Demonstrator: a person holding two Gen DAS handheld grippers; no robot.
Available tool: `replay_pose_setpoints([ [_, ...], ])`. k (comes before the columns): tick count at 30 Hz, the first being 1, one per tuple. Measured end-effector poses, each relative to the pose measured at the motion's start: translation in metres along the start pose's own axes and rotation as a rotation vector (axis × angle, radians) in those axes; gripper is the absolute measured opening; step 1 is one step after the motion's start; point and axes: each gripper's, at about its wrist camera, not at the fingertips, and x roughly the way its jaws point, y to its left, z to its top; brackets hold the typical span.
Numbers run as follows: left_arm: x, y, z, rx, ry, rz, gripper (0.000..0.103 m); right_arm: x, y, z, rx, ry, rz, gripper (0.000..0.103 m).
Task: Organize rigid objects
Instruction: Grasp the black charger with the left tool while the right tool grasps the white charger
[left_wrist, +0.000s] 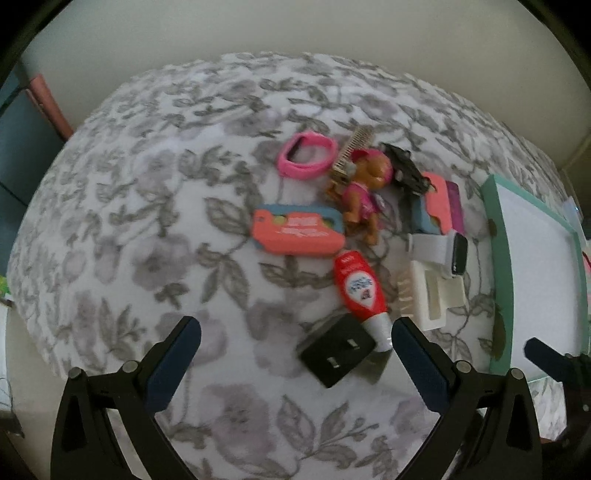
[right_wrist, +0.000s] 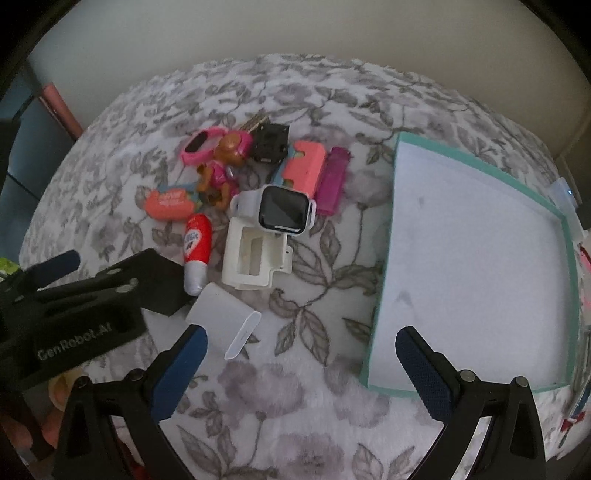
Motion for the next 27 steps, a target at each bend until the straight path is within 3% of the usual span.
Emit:
replay_pose_setpoints([
  [1, 0.003, -0.002, 0.000, 0.003, 0.007, -0.009, 0.101, 0.004, 0.000, 0.000, -0.004, 0.003, 0.007, 0.103],
  [3, 0.008, -0.004, -0.001, 0.009, 0.024, -0.035, 0.086, 0.007, 0.002, 0.000, -0.009, 0.007, 0.016, 0.103],
  [8, 0.015, -0.002, -0.001, -0.017, 0.053, -0.099, 0.078, 0.012, 0.013, -0.001, -0.059, -0.001, 0.022, 0.103],
  [12, 0.017, -0.002, -0.004, -0.024, 0.064, -0.127, 0.057, 0.014, 0.020, -0.004, -0.081, -0.002, 0.030, 0.103],
  [15, 0.020, 0.000, -0.009, -0.024, 0.081, -0.135, 0.048, 0.016, 0.023, -0.006, -0.093, -0.004, 0.022, 0.103],
  [27, 0.017, 0.029, -0.011, -0.093, 0.065, -0.113, 0.048, 0.029, 0.035, -0.005, -0.107, 0.012, 0.063, 0.103],
])
